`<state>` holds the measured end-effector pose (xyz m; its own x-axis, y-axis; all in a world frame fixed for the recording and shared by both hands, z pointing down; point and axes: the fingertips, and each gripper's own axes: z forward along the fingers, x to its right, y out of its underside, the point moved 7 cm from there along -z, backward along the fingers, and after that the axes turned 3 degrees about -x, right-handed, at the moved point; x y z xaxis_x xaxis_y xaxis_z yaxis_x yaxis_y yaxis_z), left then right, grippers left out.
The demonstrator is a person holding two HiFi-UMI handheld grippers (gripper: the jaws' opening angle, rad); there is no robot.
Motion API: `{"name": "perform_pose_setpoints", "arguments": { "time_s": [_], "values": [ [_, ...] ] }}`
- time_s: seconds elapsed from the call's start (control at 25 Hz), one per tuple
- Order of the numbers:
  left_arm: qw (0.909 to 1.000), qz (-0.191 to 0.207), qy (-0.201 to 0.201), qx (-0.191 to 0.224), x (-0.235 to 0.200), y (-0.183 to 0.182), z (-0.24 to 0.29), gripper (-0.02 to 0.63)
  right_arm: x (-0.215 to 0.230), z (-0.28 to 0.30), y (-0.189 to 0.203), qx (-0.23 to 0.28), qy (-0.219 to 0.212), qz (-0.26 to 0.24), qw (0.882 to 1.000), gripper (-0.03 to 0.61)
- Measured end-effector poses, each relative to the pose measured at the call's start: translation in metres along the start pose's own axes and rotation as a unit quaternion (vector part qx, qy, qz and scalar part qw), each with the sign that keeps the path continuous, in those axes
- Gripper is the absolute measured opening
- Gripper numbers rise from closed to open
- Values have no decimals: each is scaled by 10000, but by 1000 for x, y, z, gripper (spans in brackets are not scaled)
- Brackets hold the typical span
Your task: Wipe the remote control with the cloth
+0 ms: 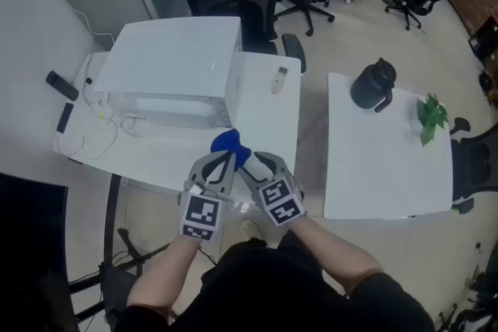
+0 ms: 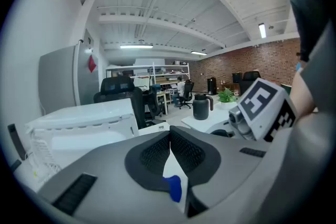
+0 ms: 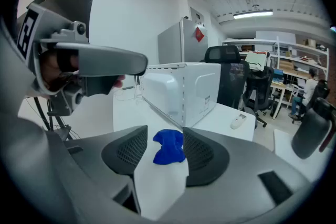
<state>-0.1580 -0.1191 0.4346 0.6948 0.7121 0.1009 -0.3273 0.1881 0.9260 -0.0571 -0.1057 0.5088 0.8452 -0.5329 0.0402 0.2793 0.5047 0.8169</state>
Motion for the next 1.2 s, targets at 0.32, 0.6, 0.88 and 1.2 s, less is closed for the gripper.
{"name": "perform_pose_setpoints", "arguments": {
  "time_s": [0.32,0.6,0.88,1.2],
  "values": [
    [9994,265,151,-132,-2,-26,116,28,42,-22,14,-19,183,274,9995,213],
    [9950,117,-82,-989,-12,5,256,190,99,-38,33,-41,-40,594,9982,213],
    [9810,-229,-398,-1886,-29,50,379,268,159,-40,65,-243,-369,817,9957,213],
    [9683,-418,-580,-2392,-41,77,435,268,197,-36,77,-293,-540,994,9932,213]
  ]
}}
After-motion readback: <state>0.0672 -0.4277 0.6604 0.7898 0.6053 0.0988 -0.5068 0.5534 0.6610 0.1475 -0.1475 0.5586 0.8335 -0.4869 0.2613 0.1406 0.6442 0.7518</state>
